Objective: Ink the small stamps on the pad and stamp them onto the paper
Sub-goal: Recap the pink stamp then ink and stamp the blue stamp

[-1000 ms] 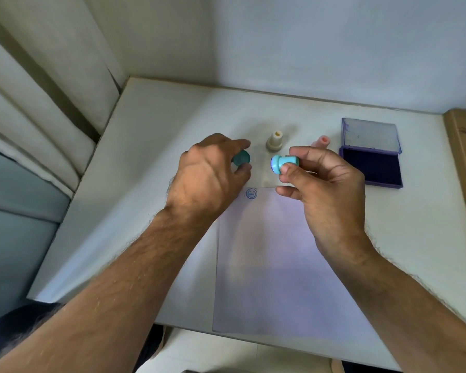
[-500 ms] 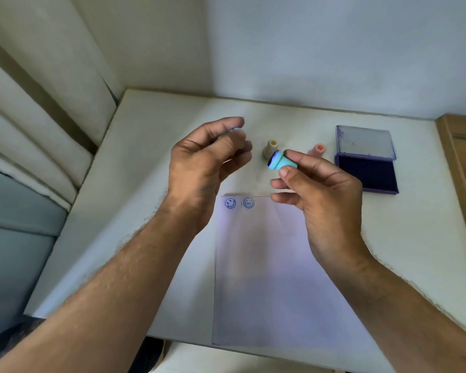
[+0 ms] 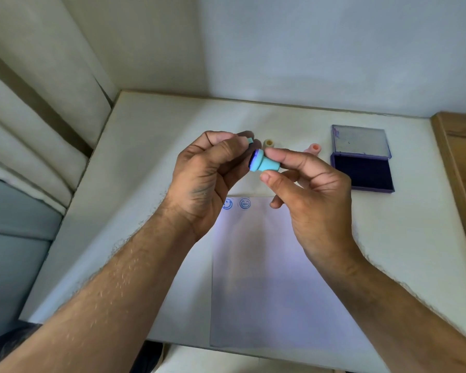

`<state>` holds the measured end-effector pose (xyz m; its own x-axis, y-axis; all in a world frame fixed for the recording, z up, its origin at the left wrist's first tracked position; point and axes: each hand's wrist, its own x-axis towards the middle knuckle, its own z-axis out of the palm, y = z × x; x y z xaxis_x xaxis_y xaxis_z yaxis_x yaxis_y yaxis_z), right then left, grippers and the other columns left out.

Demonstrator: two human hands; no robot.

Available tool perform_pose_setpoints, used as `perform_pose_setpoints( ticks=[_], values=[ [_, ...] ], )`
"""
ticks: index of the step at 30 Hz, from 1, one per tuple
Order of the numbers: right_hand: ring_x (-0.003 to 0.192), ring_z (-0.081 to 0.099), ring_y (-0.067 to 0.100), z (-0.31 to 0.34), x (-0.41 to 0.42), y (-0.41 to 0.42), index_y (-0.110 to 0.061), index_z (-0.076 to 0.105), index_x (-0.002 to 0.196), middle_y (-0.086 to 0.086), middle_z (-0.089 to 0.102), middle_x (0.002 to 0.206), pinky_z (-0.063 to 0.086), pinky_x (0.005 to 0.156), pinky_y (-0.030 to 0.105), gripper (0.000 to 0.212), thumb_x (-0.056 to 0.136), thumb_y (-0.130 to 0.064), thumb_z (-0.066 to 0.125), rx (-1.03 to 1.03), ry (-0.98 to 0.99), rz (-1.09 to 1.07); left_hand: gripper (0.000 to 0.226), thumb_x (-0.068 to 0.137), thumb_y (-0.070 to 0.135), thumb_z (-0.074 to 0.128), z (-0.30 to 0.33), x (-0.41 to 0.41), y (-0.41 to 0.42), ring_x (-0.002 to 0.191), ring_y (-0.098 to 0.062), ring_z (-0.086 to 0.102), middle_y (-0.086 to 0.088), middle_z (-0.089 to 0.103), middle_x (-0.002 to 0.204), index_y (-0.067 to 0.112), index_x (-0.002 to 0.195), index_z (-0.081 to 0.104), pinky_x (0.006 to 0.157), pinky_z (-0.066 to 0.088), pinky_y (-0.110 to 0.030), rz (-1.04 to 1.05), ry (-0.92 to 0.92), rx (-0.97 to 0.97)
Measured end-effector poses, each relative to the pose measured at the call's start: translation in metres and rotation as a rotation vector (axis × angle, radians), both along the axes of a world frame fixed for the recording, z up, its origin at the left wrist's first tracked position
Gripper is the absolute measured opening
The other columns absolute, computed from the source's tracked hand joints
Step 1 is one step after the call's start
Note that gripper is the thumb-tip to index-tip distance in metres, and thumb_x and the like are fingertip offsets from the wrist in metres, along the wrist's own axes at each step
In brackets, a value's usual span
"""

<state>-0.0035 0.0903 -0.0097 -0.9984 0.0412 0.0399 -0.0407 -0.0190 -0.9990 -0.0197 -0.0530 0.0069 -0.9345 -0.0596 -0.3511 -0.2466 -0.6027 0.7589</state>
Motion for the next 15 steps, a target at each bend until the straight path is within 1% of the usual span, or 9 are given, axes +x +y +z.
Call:
perform_pose_setpoints(
  ticks=[2, 5, 8, 9, 10, 11, 12, 13, 15],
  values=[
    [0.072, 0.061, 0.016, -0.0001, -0.0002, 0.0006, -0.03, 0.075, 0.1, -0.003, 0.075, 0.095, 0.052, 0.053, 0.025, 0.031, 0.078, -0.009, 0.076, 0.014, 0.008, 0.0, 0.011, 0.082, -0.002, 0.063, -0.0006, 0.0001, -0.0004, 0.095, -0.027, 0.071, -0.014, 0.072, 0.098, 0.008, 0.086, 0.061, 0.087, 0.057, -0.031, -0.023, 0.013, 0.014],
    [0.075, 0.062, 0.019, 0.0008, -0.0007, 0.001, -0.031, 0.074, 0.1, -0.004, 0.075, 0.097, 0.053, 0.054, 0.026, 0.032, 0.08, -0.007, 0.075, 0.032, 0.016, -0.001, 0.022, 0.073, 0.004, 0.066, -0.0003, 0.0011, -0.0007, 0.094, -0.02, 0.072, -0.008, 0.074, 0.1, 0.012, 0.093, 0.065, 0.091, 0.055, -0.031, -0.092, 0.024, 0.007],
    [0.071, 0.062, 0.02, 0.001, -0.0015, 0.0018, -0.031, 0.074, 0.101, -0.003, 0.075, 0.093, 0.055, 0.057, 0.029, 0.032, 0.079, -0.009, 0.076, 0.042, 0.036, -0.03, 0.027, 0.071, 0.007, 0.065, -0.0001, 0.0019, 0.0006, 0.097, -0.019, 0.07, -0.007, 0.075, 0.103, 0.014, 0.097, 0.068, 0.096, 0.051, -0.032, -0.142, 0.037, 0.006],
    [0.068, 0.06, 0.02, 0.0007, -0.0017, 0.002, -0.032, 0.074, 0.102, -0.002, 0.075, 0.09, 0.057, 0.064, 0.033, 0.032, 0.079, -0.01, 0.077, 0.048, 0.048, -0.041, 0.027, 0.071, 0.007, 0.065, -0.0003, 0.0018, 0.0007, 0.099, -0.019, 0.07, -0.007, 0.075, 0.104, 0.014, 0.096, 0.07, 0.097, 0.051, -0.032, -0.143, 0.038, 0.005],
    [0.064, 0.059, 0.019, 0.0007, -0.0017, 0.0019, -0.033, 0.073, 0.102, -0.003, 0.075, 0.087, 0.057, 0.078, 0.042, 0.032, 0.079, -0.012, 0.078, 0.063, 0.065, -0.051, 0.027, 0.07, 0.006, 0.065, -0.0004, 0.0016, 0.0006, 0.101, -0.019, 0.069, -0.007, 0.074, 0.104, 0.014, 0.095, 0.072, 0.098, 0.05, -0.031, -0.144, 0.038, 0.0],
    [0.06, 0.059, 0.016, 0.0009, -0.0014, 0.0017, -0.034, 0.073, 0.102, -0.005, 0.075, 0.085, 0.051, 0.093, 0.053, 0.032, 0.078, -0.014, 0.078, 0.086, 0.085, -0.059, 0.028, 0.07, 0.006, 0.065, -0.0008, 0.0014, 0.0005, 0.103, -0.02, 0.068, -0.007, 0.074, 0.105, 0.014, 0.095, 0.073, 0.099, 0.05, -0.031, -0.147, 0.039, -0.009],
    [0.059, 0.059, 0.012, 0.0003, -0.0011, 0.0017, -0.034, 0.073, 0.102, -0.008, 0.075, 0.084, 0.044, 0.101, 0.059, 0.032, 0.077, -0.015, 0.079, 0.103, 0.101, -0.068, 0.028, 0.07, 0.006, 0.066, -0.0016, 0.0012, 0.0002, 0.106, -0.021, 0.067, -0.007, 0.074, 0.106, 0.013, 0.096, 0.075, 0.099, 0.05, -0.031, -0.156, 0.042, -0.021],
    [0.061, 0.06, 0.009, -0.0007, -0.0007, 0.0017, -0.032, 0.073, 0.102, -0.01, 0.075, 0.086, 0.043, 0.101, 0.06, 0.031, 0.077, -0.015, 0.079, 0.112, 0.109, -0.075, 0.028, 0.072, 0.005, 0.065, -0.0025, 0.0011, -0.0003, 0.108, -0.022, 0.067, -0.008, 0.073, 0.108, 0.012, 0.098, 0.075, 0.099, 0.051, -0.031, -0.169, 0.047, -0.036],
    [0.073, 0.065, 0.004, -0.0034, 0.0001, 0.0024, -0.025, 0.073, 0.104, -0.014, 0.076, 0.094, 0.046, 0.095, 0.063, 0.03, 0.078, -0.012, 0.079, 0.136, 0.133, -0.081, 0.028, 0.078, 0.001, 0.063, -0.0042, 0.0005, -0.002, 0.11, -0.023, 0.067, -0.008, 0.073, 0.11, 0.01, 0.101, 0.074, 0.098, 0.052, -0.032, -0.201, 0.058, -0.081]
  ],
)
